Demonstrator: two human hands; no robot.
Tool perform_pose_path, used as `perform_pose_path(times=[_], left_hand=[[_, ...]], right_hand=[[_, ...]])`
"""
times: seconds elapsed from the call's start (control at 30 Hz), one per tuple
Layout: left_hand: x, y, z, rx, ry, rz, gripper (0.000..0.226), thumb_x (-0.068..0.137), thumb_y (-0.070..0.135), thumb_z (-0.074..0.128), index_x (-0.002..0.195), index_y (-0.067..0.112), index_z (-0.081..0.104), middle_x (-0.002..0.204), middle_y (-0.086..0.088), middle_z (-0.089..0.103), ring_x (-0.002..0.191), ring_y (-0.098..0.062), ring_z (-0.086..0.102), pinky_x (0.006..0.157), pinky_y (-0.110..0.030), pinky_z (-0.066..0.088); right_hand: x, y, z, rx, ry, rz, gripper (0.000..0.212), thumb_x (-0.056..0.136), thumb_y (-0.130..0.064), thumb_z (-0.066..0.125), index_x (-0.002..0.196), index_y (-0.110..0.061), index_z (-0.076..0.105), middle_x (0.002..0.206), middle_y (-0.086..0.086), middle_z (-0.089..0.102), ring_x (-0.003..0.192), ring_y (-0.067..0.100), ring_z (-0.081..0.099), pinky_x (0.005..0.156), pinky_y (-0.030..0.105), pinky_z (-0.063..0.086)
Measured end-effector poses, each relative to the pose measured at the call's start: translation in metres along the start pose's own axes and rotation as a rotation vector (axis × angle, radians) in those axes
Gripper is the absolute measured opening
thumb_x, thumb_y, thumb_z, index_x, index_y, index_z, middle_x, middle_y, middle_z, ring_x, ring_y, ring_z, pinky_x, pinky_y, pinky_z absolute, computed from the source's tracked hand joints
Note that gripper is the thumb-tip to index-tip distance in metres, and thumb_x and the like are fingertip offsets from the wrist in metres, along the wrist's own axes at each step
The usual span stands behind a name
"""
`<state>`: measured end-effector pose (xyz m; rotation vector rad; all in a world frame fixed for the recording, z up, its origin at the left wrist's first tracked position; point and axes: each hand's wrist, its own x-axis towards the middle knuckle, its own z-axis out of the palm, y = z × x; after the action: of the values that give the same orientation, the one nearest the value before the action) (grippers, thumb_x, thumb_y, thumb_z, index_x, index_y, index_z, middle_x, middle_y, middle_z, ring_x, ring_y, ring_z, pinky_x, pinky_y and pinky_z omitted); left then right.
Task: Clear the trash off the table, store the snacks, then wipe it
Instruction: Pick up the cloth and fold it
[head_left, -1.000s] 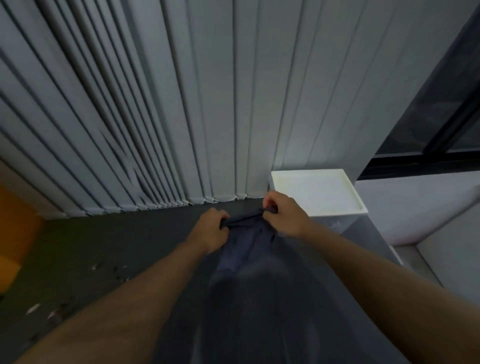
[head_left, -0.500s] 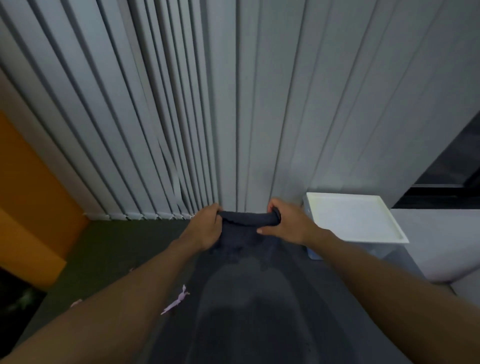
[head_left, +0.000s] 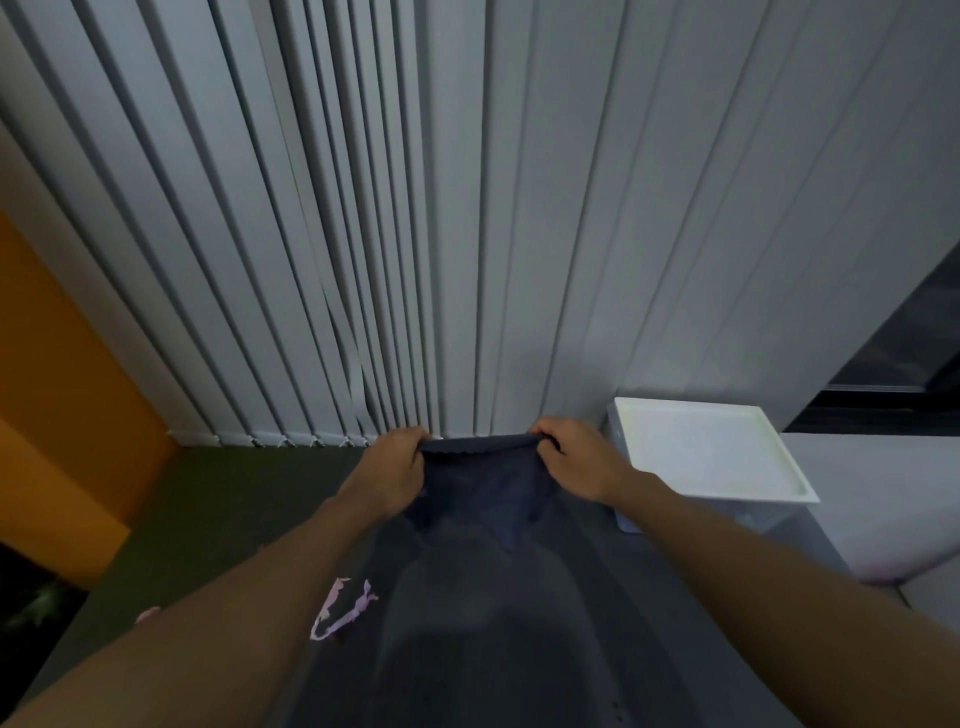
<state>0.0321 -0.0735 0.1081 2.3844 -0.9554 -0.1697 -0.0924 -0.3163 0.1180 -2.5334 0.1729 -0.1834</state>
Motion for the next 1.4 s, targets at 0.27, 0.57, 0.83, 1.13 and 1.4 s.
perform_pose_path(times=[0.27, 0.57, 0.83, 1.13, 1.4], left_hand=[[-0.008, -0.018, -0.001, 0.035, 0.072, -0.011, 0.026, 0.082, -0.006, 0.049, 0.096, 0.009, 0.064, 0.101, -0.007, 0.056, 0.096, -0.024, 0.053, 0.088, -0.031, 0.041], [-0.045, -0.04, 0.034, 0.154, -0.5, -0.138, 0.024, 0.083, 0.002, 0.053, 0.091, 0.01, 0.074, 0.095, -0.008, 0.072, 0.084, -0.012, 0.058, 0.073, -0.025, 0.044], [-0.061, -0.055, 0.095, 0.182, -0.589, -0.215, 0.028, 0.084, 0.007, 0.049, 0.104, 0.006, 0.069, 0.115, -0.016, 0.068, 0.108, -0.032, 0.062, 0.085, -0.033, 0.046], [-0.047, -0.072, 0.137, 0.143, -0.357, -0.275, 0.025, 0.085, 0.01, 0.053, 0.108, 0.012, 0.06, 0.115, -0.015, 0.061, 0.106, -0.036, 0.059, 0.089, -0.043, 0.048], [-0.081, -0.052, 0.179, -0.028, -0.582, -0.157, 0.022, 0.08, 0.028, 0.071, 0.101, 0.021, 0.068, 0.097, 0.004, 0.067, 0.092, -0.016, 0.065, 0.077, -0.024, 0.047]], right_hand=[[-0.007, 0.006, 0.0, 0.011, 0.101, -0.051, 0.017, 0.095, -0.01, 0.059, 0.105, -0.013, 0.073, 0.103, 0.0, 0.073, 0.093, 0.013, 0.064, 0.083, 0.015, 0.043], [-0.042, 0.03, 0.038, -0.044, -0.516, 0.157, 0.013, 0.089, -0.027, 0.064, 0.079, -0.029, 0.072, 0.073, -0.02, 0.066, 0.071, -0.005, 0.058, 0.07, 0.016, 0.043], [-0.064, 0.056, 0.095, -0.016, -0.595, 0.389, 0.023, 0.085, -0.019, 0.052, 0.067, -0.007, 0.059, 0.067, 0.009, 0.054, 0.064, 0.014, 0.044, 0.061, 0.033, 0.034], [-0.058, 0.088, 0.134, -0.141, -0.373, 0.453, 0.031, 0.096, -0.029, 0.055, 0.124, -0.019, 0.062, 0.125, 0.004, 0.066, 0.114, 0.026, 0.061, 0.096, 0.034, 0.048], [-0.033, 0.077, 0.171, -0.04, -0.403, 0.311, 0.039, 0.09, -0.024, 0.065, 0.129, -0.024, 0.061, 0.124, 0.0, 0.067, 0.115, 0.021, 0.061, 0.097, 0.038, 0.05]])
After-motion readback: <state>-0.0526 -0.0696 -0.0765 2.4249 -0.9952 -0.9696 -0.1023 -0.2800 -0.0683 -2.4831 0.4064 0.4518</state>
